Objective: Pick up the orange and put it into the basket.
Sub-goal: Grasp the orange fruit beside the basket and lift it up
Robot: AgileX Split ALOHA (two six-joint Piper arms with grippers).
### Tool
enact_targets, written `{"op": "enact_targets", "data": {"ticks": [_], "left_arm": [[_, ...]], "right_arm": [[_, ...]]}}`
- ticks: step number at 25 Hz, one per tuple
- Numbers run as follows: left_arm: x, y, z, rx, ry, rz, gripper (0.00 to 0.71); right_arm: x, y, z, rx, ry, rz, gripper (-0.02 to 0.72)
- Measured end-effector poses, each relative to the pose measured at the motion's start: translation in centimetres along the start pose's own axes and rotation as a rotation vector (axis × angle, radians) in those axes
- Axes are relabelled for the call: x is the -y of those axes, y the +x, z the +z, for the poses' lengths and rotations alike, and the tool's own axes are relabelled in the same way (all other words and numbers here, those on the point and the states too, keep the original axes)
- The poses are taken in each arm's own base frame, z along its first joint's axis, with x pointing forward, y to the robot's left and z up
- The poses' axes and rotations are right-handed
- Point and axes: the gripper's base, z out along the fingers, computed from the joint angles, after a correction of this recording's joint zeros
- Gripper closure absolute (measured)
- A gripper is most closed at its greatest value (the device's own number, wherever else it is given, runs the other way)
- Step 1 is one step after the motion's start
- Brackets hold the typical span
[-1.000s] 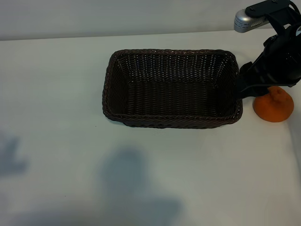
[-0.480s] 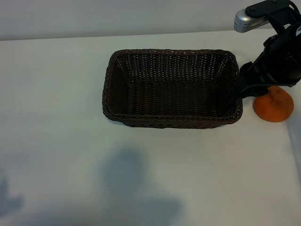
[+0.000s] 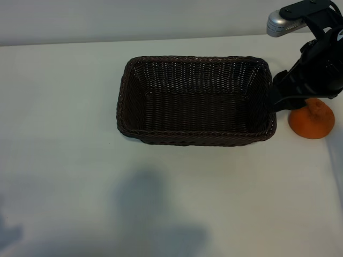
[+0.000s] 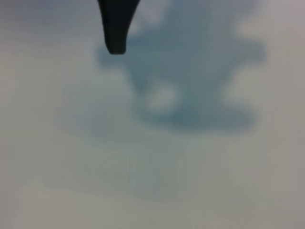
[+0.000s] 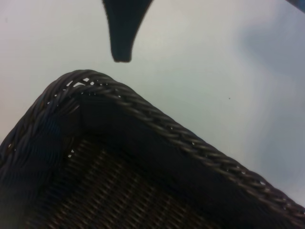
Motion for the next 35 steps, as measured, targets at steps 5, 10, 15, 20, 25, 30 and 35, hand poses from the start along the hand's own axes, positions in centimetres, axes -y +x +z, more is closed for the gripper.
{"op": "enact_targets", "data": {"ticks": [5, 10, 15, 20, 25, 30, 35], "left_arm": [[0.2, 0.4, 0.6, -0.027, 0.015, -0.004, 0.114], [0.2, 0.3, 1.1, -0.008, 0.018, -0.003, 0.114], [0.2, 0.3, 1.5, 0.011, 0.02, -0.001, 0.114], [0.2, 0.3, 1.5, 0.011, 0.02, -0.001, 0.114], [0.2, 0.9, 0.9, 0.076, 0.028, -0.001, 0.114], [0.0, 2.0, -0.1, 0.181, 0.063, 0.018, 0.114], [-0.1, 2.0, -0.2, 0.183, 0.083, 0.035, 0.114]], "right_arm": [[0.0, 0.0, 0.0, 0.0, 0.0, 0.001, 0.108], [0.0, 0.0, 0.0, 0.0, 0.0, 0.0, 0.108], [0.0, 0.0, 0.0, 0.0, 0.0, 0.0, 0.108], [0.0, 0.0, 0.0, 0.0, 0.0, 0.0, 0.108], [0.0, 0.0, 0.0, 0.001, 0.0, 0.0, 0.108], [0.1, -0.2, 0.0, 0.026, 0.012, 0.009, 0.108], [1.4, -0.4, 0.1, 0.042, 0.151, 0.102, 0.108]]}}
